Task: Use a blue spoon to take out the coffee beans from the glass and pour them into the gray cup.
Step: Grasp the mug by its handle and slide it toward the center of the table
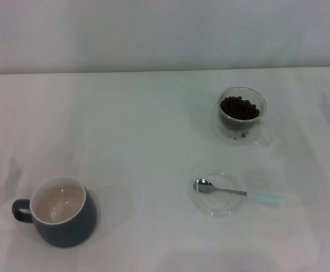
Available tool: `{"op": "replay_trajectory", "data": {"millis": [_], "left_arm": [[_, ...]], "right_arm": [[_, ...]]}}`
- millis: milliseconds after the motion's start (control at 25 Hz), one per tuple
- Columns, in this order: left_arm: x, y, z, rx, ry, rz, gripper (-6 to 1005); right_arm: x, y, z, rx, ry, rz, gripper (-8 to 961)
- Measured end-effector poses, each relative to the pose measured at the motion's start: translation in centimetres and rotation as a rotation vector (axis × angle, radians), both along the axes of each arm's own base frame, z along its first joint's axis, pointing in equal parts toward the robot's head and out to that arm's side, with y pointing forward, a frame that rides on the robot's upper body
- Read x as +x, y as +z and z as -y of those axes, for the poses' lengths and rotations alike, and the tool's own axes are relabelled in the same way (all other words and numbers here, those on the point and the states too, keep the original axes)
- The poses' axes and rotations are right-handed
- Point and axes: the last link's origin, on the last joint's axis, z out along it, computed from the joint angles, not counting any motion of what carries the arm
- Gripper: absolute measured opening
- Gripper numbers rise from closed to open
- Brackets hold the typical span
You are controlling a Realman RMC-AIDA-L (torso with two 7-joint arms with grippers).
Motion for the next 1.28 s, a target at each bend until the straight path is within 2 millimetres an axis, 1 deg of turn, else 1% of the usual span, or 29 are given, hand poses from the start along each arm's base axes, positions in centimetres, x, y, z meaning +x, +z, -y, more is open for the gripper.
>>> {"op": "replay_trajectory", "data": {"millis": [960, 1280], "left_arm": [[0.10, 0.06, -0.02, 0.004, -0.006, 0.000, 887], [0.18, 0.25, -0.35, 0.009, -0.011, -0.003, 888]], "right_arm": [[-0.01, -0.07, 0.03, -0.001, 0.000, -0.001, 874], [0.00, -0.12, 0.01, -0.002, -0.003, -0.003, 874]]}}
